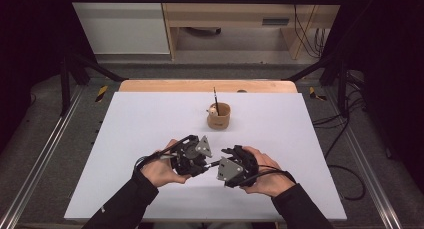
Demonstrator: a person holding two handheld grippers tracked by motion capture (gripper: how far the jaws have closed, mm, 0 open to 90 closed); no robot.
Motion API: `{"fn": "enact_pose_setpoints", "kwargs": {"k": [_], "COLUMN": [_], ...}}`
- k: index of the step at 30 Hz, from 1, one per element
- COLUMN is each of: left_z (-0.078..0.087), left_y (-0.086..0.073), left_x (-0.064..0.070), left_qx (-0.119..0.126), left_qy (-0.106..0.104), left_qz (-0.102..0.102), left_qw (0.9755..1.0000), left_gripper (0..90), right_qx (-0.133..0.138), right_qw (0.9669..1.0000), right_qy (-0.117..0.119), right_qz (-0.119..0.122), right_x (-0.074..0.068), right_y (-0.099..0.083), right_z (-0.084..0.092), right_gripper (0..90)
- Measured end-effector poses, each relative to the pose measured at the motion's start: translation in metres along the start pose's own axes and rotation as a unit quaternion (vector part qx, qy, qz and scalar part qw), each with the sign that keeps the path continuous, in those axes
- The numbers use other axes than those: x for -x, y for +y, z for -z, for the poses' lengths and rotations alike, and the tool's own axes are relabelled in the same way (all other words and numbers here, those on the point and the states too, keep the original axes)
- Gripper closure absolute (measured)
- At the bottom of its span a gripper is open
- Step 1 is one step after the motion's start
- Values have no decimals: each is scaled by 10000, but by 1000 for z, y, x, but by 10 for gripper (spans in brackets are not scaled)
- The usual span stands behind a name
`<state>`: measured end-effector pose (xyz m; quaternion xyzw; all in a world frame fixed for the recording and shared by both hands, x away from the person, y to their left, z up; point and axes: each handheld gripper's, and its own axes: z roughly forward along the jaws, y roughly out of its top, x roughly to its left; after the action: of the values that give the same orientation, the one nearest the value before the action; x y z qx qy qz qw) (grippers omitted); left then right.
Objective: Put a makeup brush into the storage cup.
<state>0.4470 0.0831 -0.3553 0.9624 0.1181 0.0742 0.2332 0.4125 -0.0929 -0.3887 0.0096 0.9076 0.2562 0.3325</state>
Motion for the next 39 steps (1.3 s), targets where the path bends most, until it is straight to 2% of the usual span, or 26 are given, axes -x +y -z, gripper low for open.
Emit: {"fn": "enact_pose_setpoints", "kwargs": {"k": [5, 11, 14, 20, 22, 23, 27, 32, 34, 35, 39], "left_z": [-1, -3, -3, -2, -4, -4, -3, -4, -5, -5, -4], "left_y": [1, 1, 0, 1, 1, 1, 1, 1, 1, 1, 1], "left_x": [1, 3, 1, 2, 3, 3, 3, 3, 3, 3, 3], "left_qx": [-28, -5, -33, -101, 29, 26, 9, -25, -45, -75, -66], "left_qy": [-31, -41, -16, -58, -60, -58, -64, -67, -82, -92, -141], "left_qz": [-18, 40, -45, -84, 22, 25, 33, 23, 13, 3, -15], "left_qw": [10000, 10000, 10000, 9999, 10000, 10000, 10000, 10000, 10000, 9999, 9999], "left_gripper": [774, 774, 774, 774, 775, 774, 775, 774, 774, 774, 774], "right_qx": [-45, -37, -60, -77, -81, -56, -107, -146, -117, -125, -171], "right_qw": [9998, 9996, 9992, 9987, 9985, 9979, 9980, 9969, 9972, 9966, 9958], "right_qy": [59, 105, 122, 123, 147, 146, 183, 248, 274, 277, 307], "right_qz": [210, 271, 368, 483, 526, 624, 595, 735, 681, 766, 843], "right_x": [2, -1, -1, -2, -2, -2, -3, -3, -4, -4, -4], "right_y": [1, 2, 3, 4, 5, 5, 5, 6, 6, 7, 6], "right_z": [0, -3, -3, -4, -5, -5, -5, -6, -7, -7, -7], "right_gripper": [503, 555, 584, 635, 656, 664, 709, 724, 731, 735, 747]}}
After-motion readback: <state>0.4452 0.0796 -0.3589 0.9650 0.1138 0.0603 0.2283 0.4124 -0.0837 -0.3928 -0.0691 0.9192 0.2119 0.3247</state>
